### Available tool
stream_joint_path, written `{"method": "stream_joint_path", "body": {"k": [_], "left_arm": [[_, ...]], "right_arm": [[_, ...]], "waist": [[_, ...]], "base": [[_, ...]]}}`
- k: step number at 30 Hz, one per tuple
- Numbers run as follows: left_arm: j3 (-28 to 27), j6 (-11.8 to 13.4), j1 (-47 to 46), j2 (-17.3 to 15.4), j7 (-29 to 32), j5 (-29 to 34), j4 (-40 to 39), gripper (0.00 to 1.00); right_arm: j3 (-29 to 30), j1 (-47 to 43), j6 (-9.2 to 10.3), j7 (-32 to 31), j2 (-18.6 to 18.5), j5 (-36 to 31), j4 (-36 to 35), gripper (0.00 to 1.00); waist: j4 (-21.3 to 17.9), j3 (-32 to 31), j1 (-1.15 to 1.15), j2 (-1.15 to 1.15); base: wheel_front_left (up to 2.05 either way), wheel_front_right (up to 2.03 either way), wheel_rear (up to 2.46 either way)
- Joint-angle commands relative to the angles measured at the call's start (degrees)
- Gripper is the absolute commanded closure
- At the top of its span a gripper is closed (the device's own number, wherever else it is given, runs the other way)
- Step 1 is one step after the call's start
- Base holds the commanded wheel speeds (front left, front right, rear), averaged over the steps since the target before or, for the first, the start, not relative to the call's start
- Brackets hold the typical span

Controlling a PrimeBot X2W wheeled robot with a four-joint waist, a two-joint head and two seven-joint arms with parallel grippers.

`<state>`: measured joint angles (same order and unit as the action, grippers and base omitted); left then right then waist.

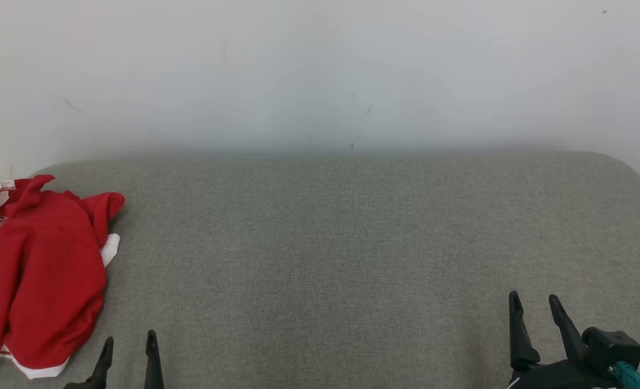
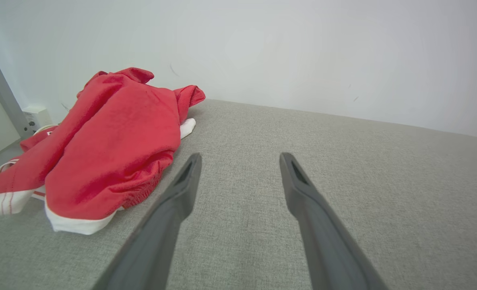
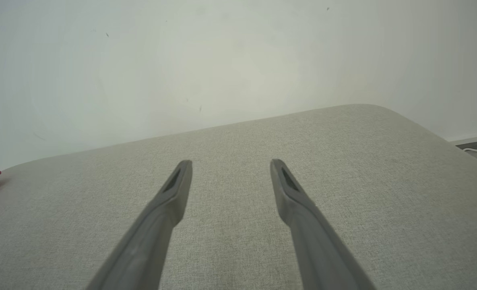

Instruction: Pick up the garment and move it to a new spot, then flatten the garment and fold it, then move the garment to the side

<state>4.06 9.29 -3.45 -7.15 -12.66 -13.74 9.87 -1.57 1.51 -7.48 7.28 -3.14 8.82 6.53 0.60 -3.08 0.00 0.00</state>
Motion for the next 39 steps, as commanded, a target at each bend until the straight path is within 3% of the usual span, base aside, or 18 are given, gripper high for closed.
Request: {"method": "stream_joint_path", "body": {"k": [1,21,39], "left_arm": [[0.2,0.1,0.8,-0.7,-0.5,1.6,-0.3,0.0],[1.7,1.2,1.6,-2.2,-2.4,8.7,-0.8,0.0],[2.0,2.3,2.3,-3.1,2.4,7.7,-3.9,0.0]], "right_arm": [[0.0,-0.7,-0.02,0.2,0.1,-1.3,-0.5,0.0],[-1.9,-2.0,-0.02,-0.7,-0.3,-5.0,-2.9,0.0],[-1.5,-2.8,-0.02,-4.1,-0.7,-4.1,-6.3,0.0]], "waist": [[0.0,-0.1,0.0,0.0],[0.5,-1.2,0.0,0.0],[0.7,-1.3,0.0,0.0]], "base": [[0.0,0.0,0.0],[0.0,0.0,0.0],[0.0,0.0,0.0]]}}
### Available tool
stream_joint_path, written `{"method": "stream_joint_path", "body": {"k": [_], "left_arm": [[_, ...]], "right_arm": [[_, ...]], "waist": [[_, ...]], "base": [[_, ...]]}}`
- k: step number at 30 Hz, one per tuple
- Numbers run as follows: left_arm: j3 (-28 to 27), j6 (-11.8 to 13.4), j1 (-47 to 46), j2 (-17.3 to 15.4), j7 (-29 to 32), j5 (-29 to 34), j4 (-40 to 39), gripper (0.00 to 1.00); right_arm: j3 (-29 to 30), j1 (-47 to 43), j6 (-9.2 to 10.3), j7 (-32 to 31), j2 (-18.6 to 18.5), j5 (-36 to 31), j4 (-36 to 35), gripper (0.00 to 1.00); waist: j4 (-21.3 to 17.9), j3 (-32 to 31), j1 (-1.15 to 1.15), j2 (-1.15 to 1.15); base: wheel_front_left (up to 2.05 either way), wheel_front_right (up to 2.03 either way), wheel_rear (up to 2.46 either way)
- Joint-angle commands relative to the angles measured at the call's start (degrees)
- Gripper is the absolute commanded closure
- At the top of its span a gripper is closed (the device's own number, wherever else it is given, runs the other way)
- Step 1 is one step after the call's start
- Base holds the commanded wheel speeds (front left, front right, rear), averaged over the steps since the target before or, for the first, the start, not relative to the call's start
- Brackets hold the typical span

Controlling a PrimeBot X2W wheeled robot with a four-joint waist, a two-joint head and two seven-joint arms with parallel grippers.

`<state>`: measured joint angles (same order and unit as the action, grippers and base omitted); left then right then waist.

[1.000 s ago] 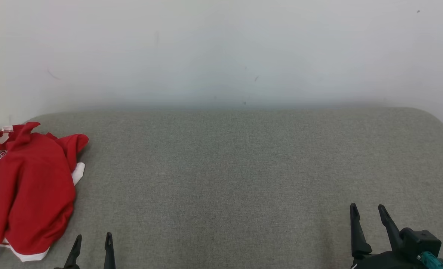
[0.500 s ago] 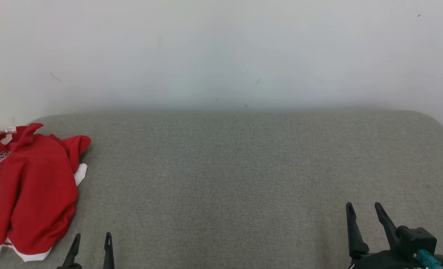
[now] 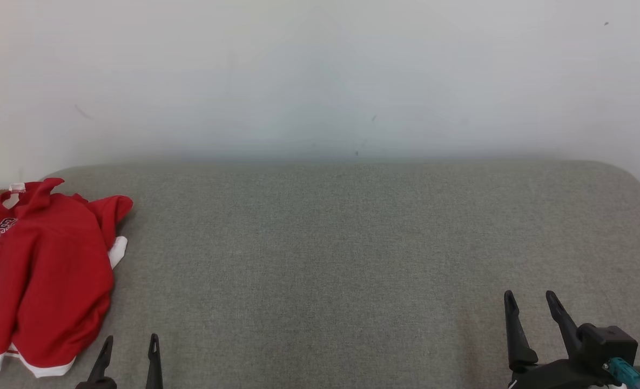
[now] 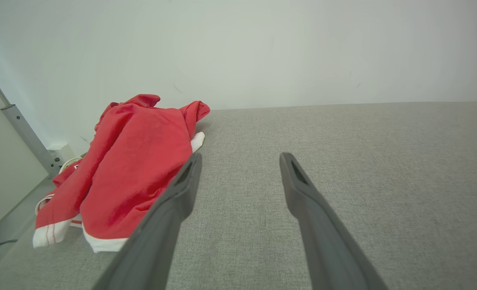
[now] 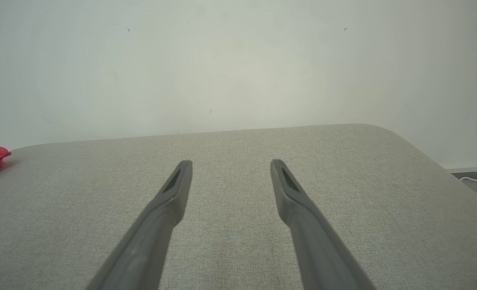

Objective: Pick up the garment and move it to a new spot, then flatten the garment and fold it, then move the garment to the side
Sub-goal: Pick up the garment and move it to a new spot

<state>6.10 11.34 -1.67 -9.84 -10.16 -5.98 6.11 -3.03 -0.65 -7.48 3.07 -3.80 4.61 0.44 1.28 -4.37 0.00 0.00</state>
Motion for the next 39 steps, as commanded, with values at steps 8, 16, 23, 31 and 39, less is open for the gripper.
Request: {"method": "stream_joint_path", "body": {"k": [8,16,23,31,39], "left_arm": [[-0.1,0.5,0.9,-0.6,0.2,-0.7,-0.7,0.0],[-0.3,0.8,0.8,-0.9,0.0,-1.3,-0.4,0.0],[0.0,1.1,0.2,-0.7,-0.7,-1.7,0.7,0.0],[-0.8,1.6,-0.2,-1.2,-1.7,-2.4,2.2,0.0],[-0.9,2.3,-0.6,-1.2,-2.5,-2.6,2.8,0.0]], "right_arm": [[0.1,-0.7,-0.02,0.0,0.0,0.4,-0.4,0.0],[0.2,-0.8,-0.02,0.2,0.1,0.9,0.0,0.0],[0.6,-1.1,-0.02,0.6,0.2,1.5,0.6,0.0],[0.3,-1.0,-0.02,1.4,0.4,2.1,1.8,0.0],[0.2,-1.2,-0.02,2.1,0.5,2.2,2.6,0.0]], "waist": [[0.1,0.3,0.0,0.0],[0.3,0.4,0.0,0.0],[2.3,0.5,0.0,0.0],[7.3,0.6,0.0,0.0],[12.3,0.7,0.0,0.0]], "base": [[0.0,0.0,0.0],[0.0,0.0,0.0],[0.0,0.0,0.0],[0.0,0.0,0.0],[0.0,0.0,0.0]]}}
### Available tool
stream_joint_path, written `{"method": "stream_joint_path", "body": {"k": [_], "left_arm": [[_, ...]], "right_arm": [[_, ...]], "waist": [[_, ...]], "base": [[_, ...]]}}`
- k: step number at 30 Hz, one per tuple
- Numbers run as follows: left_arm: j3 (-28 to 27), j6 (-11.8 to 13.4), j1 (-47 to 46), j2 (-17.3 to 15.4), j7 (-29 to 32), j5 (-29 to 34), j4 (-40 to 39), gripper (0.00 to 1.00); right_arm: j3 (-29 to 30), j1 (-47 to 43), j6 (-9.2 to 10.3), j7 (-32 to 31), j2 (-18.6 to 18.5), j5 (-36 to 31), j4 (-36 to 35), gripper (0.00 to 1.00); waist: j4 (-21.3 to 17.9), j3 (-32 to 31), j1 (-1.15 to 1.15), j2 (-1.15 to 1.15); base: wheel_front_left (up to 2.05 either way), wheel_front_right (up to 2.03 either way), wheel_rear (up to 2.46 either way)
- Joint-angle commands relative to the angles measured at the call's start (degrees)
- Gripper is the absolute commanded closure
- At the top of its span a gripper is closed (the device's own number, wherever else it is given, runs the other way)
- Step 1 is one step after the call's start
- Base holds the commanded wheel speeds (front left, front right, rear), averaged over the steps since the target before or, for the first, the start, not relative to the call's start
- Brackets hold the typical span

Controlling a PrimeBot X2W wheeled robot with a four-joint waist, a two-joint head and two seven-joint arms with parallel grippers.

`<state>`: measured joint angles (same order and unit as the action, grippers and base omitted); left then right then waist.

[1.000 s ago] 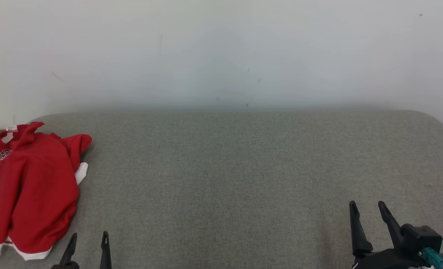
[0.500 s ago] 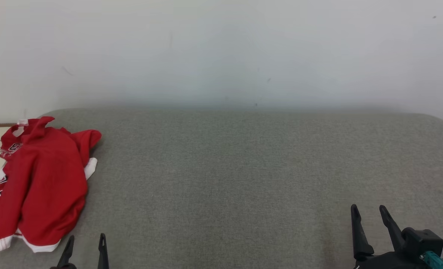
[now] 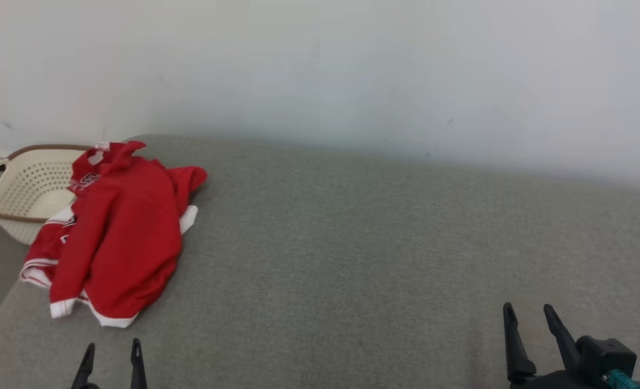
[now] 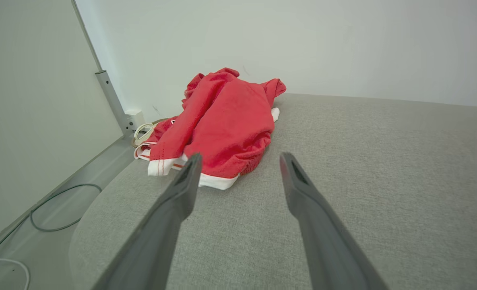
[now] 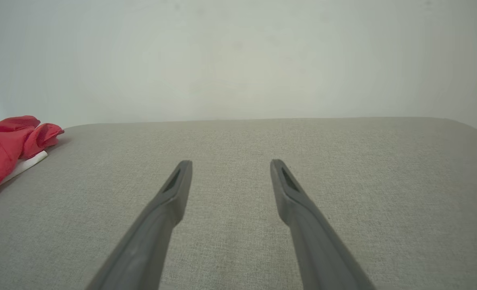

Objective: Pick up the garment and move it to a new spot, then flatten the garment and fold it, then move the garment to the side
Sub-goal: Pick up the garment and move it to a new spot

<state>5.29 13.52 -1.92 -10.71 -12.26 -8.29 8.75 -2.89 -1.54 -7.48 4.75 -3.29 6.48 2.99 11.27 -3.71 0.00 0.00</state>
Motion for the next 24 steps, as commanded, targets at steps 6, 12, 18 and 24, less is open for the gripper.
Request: {"method": "stream_joint_path", "body": {"k": [6,12,18,24], "left_arm": [[-0.4,0.5,-0.5,-0.5,-1.0,-0.7,-0.2,0.0],[-0.9,1.1,-0.7,-0.5,-1.3,-1.2,-0.3,0.0],[-1.5,1.2,-0.5,-0.7,-1.6,-1.8,-0.4,0.0],[-2.5,2.3,0.8,-1.0,-2.0,-2.1,-1.4,0.0]], "right_arm": [[-0.4,-0.2,-0.02,0.8,0.1,0.6,0.6,0.0],[-0.7,0.1,-0.02,1.4,0.1,0.9,1.2,0.0],[-1.2,0.5,-0.02,1.9,0.1,1.4,1.8,0.0],[-3.5,1.8,-0.02,2.2,-0.2,1.8,2.2,0.0]], "waist": [[7.0,0.2,0.0,0.0],[11.6,0.0,0.0,0.0],[15.5,-0.1,0.0,0.0],[17.0,0.8,0.0,0.0]], "base": [[0.0,0.0,0.0],[0.0,0.0,0.0],[0.0,0.0,0.0],[0.0,0.0,0.0]]}}
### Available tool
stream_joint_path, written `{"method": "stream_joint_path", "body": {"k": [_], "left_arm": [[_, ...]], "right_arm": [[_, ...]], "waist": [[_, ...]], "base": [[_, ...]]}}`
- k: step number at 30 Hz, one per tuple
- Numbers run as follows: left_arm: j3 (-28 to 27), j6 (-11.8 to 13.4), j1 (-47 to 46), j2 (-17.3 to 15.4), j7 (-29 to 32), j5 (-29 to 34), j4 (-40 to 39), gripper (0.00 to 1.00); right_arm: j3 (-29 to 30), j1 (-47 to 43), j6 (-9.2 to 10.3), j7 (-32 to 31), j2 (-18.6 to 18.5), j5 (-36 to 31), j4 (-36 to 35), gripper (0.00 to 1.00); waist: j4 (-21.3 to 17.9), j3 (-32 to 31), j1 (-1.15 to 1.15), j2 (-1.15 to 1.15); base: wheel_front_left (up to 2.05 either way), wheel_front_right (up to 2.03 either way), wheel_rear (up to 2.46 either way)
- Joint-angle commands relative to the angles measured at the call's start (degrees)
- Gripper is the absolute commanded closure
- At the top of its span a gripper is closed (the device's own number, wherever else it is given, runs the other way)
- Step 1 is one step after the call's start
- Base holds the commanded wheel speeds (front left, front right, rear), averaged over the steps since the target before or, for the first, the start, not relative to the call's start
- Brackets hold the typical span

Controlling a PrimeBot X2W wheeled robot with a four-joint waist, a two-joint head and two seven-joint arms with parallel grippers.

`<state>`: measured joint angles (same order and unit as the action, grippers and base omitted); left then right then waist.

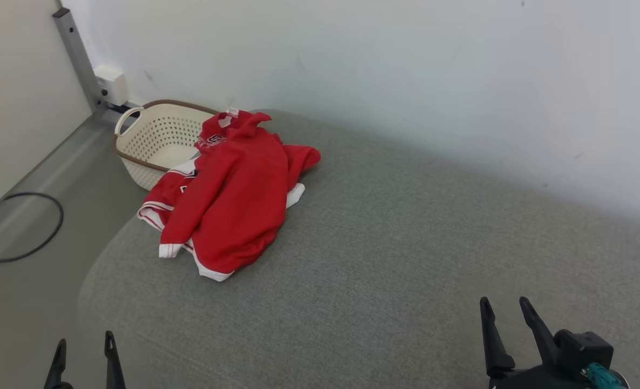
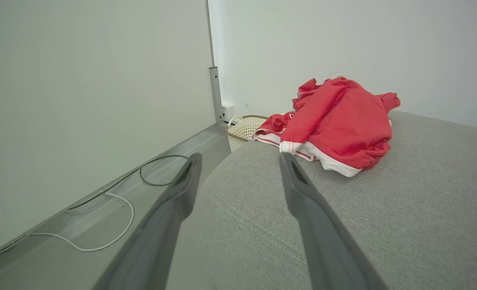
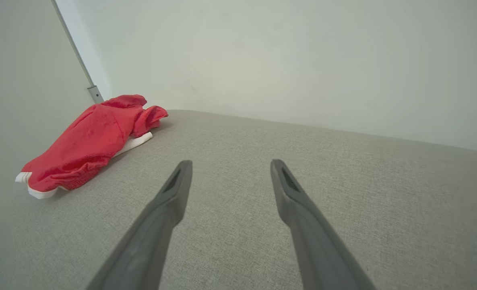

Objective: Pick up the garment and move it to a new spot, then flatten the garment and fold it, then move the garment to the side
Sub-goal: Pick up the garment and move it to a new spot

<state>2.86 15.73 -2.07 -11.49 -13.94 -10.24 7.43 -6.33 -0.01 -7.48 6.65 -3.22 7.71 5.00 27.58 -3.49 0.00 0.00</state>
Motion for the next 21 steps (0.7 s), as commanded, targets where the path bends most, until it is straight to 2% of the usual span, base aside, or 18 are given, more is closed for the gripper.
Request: {"method": "stream_joint_path", "body": {"k": [1,7,11,21], "left_arm": [[-0.2,0.3,1.0,-0.2,-0.4,-0.2,-0.3,0.0],[-0.6,1.0,1.4,-0.2,-0.7,-0.3,-1.2,0.0],[-0.4,0.6,1.5,-0.2,-0.8,-0.5,-1.3,0.0],[0.7,-2.0,-3.1,-0.7,-0.9,-1.9,-0.4,0.0]], "right_arm": [[-0.4,0.6,-0.02,0.4,-0.5,0.6,0.3,0.0],[-1.5,1.9,-0.02,0.5,-0.9,0.8,1.2,0.0],[-1.8,2.4,-0.02,0.9,-1.3,1.2,1.8,0.0],[-0.6,0.7,-0.02,1.5,-1.0,1.2,2.0,0.0]], "waist": [[0.8,0.7,0.0,0.0],[1.2,1.3,0.0,0.0],[1.1,1.2,0.0,0.0],[0.1,0.4,0.0,0.0]], "base": [[0.0,0.0,0.0],[0.0,0.0,0.0],[0.0,0.0,0.0],[0.0,0.0,0.0]]}}
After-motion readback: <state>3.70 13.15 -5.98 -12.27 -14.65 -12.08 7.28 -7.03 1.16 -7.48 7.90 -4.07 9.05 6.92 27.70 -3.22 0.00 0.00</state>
